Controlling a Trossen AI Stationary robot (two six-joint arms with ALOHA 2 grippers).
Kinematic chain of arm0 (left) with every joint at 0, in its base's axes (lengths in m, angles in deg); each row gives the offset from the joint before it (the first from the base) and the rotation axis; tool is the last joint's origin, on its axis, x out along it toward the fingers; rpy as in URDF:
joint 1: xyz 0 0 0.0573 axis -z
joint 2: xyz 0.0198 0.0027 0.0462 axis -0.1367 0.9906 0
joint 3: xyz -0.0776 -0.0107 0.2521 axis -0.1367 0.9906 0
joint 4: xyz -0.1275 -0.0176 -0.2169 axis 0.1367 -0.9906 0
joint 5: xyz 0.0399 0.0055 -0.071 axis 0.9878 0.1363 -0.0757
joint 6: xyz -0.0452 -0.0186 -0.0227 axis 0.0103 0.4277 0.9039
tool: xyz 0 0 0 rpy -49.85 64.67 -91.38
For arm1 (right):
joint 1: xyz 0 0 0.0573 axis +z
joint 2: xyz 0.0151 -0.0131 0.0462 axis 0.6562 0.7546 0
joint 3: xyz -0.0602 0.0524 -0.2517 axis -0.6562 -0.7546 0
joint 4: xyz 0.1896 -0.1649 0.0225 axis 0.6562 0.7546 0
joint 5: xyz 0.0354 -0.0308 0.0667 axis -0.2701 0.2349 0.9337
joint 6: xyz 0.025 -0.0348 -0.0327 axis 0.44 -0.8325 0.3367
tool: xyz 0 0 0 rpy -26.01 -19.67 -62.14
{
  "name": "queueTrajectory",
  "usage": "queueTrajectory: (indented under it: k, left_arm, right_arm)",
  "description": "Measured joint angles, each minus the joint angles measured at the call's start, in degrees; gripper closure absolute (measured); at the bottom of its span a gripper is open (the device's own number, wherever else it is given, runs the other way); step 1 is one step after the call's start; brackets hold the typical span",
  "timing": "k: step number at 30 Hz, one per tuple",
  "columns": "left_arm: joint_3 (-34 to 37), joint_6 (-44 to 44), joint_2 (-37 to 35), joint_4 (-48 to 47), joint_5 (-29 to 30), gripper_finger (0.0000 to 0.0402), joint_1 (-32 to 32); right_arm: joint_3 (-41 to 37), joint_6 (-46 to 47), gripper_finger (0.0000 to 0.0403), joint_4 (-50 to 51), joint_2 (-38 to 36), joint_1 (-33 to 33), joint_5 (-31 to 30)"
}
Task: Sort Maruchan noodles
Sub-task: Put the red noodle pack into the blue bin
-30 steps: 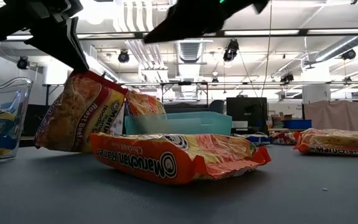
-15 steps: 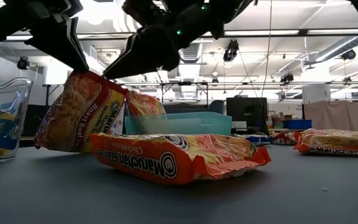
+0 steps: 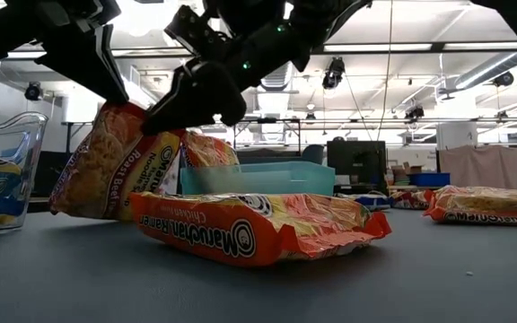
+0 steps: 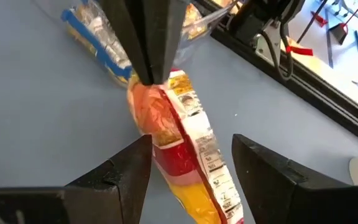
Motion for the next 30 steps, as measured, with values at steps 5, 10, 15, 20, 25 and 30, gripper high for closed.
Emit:
queueTrajectory:
  k: [5, 10, 15, 20, 25, 30]
  left_arm:
    - [0.0, -0.4, 0.0, 0.3, 0.0, 0.0401, 0.0]
    - [0.0, -0.7, 0.0, 0.4, 0.5, 0.0401, 0.0]
    - [0.0, -1.1, 0.0, 0.4, 1.0, 0.0397, 0.0]
    - [0.0, -1.2, -0.1, 0.4, 1.0, 0.0364, 0.0]
    - [0.0, -1.2, -2.0, 0.2, 1.1, 0.0322, 0.6]
    - [0.0, -2.5, -6.1, -0.3, 1.5, 0.0290, 1.6]
  right_arm:
    - [0.0, -0.4, 0.0229, -1.3, 0.0, -0.2, 0.0]
    - [0.0, -0.7, 0.0282, -1.3, 0.0, -0.3, 0.1]
    - [0.0, -1.2, 0.0346, -1.0, 0.0, -0.3, 0.2]
    - [0.0, -2.1, 0.0390, -0.3, 0.0, -0.2, 0.3]
    - [0.0, -1.9, 0.0394, 1.9, -0.3, -0.2, 0.2]
    - [0.0, 2.5, 0.0394, 4.0, -1.2, -0.2, 1.4]
